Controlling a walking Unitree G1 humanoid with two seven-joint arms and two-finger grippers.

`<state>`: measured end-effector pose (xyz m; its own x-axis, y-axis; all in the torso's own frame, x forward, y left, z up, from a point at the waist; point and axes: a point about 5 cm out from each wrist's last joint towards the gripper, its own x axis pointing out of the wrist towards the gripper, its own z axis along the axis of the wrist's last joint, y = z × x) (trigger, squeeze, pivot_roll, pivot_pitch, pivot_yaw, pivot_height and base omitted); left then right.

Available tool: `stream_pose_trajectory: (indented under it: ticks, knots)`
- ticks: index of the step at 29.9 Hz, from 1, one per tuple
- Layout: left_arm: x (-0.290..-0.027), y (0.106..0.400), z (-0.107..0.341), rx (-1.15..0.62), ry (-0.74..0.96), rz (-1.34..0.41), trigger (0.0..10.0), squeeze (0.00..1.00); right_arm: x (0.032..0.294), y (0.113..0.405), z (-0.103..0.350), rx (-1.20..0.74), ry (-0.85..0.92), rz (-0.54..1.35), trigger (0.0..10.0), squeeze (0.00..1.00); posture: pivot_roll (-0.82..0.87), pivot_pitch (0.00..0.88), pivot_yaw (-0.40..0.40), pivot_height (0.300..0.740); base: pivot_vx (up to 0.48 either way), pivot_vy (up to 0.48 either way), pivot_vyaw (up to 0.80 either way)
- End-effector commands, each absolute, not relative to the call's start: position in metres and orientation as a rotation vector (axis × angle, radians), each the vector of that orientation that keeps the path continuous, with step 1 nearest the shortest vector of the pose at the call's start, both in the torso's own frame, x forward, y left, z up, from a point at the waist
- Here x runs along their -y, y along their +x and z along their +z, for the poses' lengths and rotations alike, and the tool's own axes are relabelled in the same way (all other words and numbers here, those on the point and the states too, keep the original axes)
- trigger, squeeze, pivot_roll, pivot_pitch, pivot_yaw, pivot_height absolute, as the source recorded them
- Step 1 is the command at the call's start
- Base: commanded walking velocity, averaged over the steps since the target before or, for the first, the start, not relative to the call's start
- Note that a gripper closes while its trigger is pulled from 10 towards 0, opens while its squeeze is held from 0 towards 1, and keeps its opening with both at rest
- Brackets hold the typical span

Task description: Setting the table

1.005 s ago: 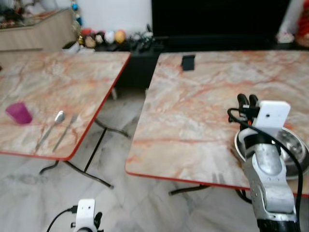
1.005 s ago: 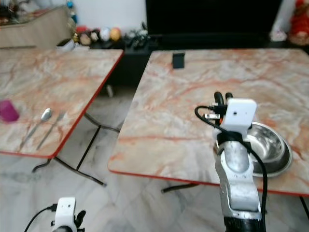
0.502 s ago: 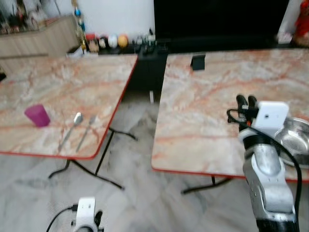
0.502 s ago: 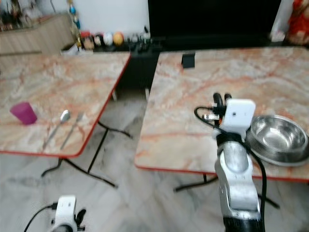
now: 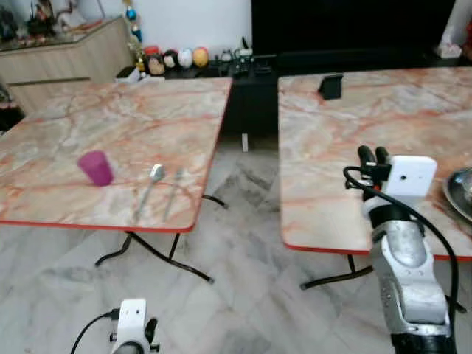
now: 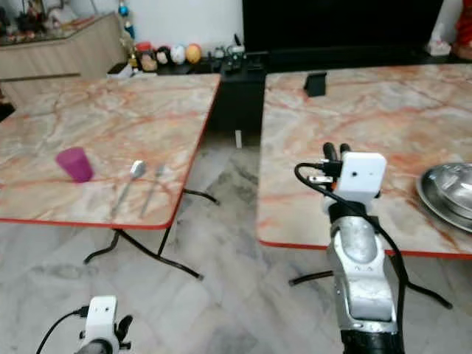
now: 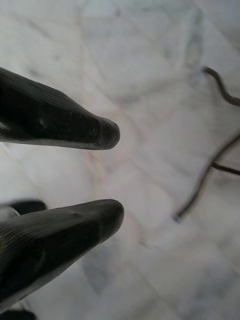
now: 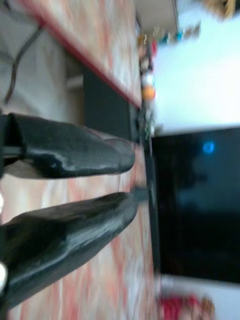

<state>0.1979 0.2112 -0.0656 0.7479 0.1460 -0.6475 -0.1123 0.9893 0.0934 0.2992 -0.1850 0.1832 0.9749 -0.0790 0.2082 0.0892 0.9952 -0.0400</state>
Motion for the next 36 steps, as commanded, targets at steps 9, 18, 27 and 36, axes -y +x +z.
stream_pose_trajectory:
  ticks: [9,18,27,36]
  knots:
    - [-0.214,0.197,-0.066,-0.714,0.053,0.149,10.0,0.00,0.182,0.300,0.177,0.188,-0.058,-0.055,10.0,0.00,-0.14,0.000,0.083,0.740,0.000,0.358,0.00]
    - [-0.212,0.198,-0.065,-0.711,0.061,0.137,10.0,0.00,0.186,0.304,0.154,0.114,-0.061,-0.057,10.0,0.00,-0.14,0.000,0.085,0.740,0.000,0.222,0.00]
    - [-0.212,0.197,-0.066,-0.715,0.064,0.134,10.0,0.00,0.203,0.296,0.088,-0.106,-0.074,-0.132,10.0,0.00,-0.14,0.000,0.084,0.740,0.000,0.000,0.00]
    - [-0.211,0.197,-0.066,-0.720,0.061,0.132,10.0,0.00,0.210,0.264,-0.001,-0.442,-0.038,-0.163,10.0,0.00,-0.14,0.000,0.085,0.740,0.000,0.000,0.00]
